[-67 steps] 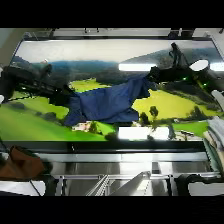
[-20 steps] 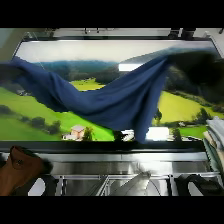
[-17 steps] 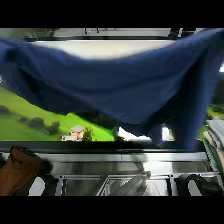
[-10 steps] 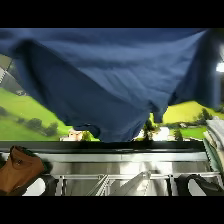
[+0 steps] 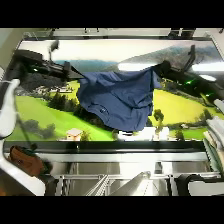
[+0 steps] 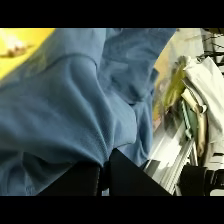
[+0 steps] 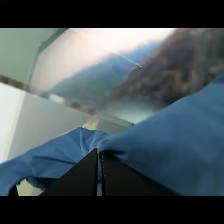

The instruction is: Fold the shirts.

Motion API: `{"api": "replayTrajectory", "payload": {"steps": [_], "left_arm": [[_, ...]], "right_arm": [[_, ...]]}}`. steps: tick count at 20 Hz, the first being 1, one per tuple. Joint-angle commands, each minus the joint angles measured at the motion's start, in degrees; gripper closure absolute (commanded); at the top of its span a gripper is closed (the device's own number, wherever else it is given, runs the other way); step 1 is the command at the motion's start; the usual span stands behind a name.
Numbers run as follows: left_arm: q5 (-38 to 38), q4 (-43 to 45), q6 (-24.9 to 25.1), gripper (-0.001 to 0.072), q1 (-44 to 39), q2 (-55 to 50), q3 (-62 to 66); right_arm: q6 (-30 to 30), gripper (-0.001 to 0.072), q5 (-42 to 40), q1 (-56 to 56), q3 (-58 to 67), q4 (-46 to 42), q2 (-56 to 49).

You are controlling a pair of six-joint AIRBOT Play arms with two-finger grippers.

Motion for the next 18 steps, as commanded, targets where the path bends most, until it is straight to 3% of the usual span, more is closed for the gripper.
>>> {"api": "replayTrajectory", "payload": {"steps": [1, 2, 5, 10, 11, 13, 15, 18], "left_arm": [[1.97, -4.57, -4.50, 0.0469, -0.87, -12.00, 10.05], [3.08, -4.39, -7.08, 0.0406, -0.37, -12.76, 12.44], [6.14, -4.46, -10.03, 0.0406, 1.90, -11.56, 15.28], [15.06, -3.96, -12.70, 0.0405, 5.49, -5.57, 8.55], [15.45, -3.74, -12.68, 0.0357, 5.53, -3.61, 4.52], [14.12, 0.81, -12.66, -0.0001, 4.94, 1.14, -5.88], [10.73, 5.01, -12.66, 0.0001, 3.69, 5.29, -16.04], [4.96, 4.55, -11.58, 0.0002, 0.26, 10.12, -28.98]], "right_arm": [[-3.02, 0.0410, -2.56, -1.25, 1.66, 4.11, -6.21], [-3.04, 0.0268, -1.92, -1.99, 1.92, 4.07, -6.01], [-1.84, 0.0269, 4.15, -6.08, 2.95, 0.37, -5.14], [16.33, 0.0295, 13.57, -15.32, 3.74, -19.74, -3.39], [17.79, 0.0344, 14.71, -16.94, 3.74, -22.51, -3.23], [19.76, 0.0344, 17.20, -19.45, 3.74, -25.99, -3.23], [22.18, 0.0343, 17.84, -20.24, 3.74, -30.23, -3.23], [22.43, 0.0343, 18.60, -19.37, 3.74, -32.83, -3.41]]}}
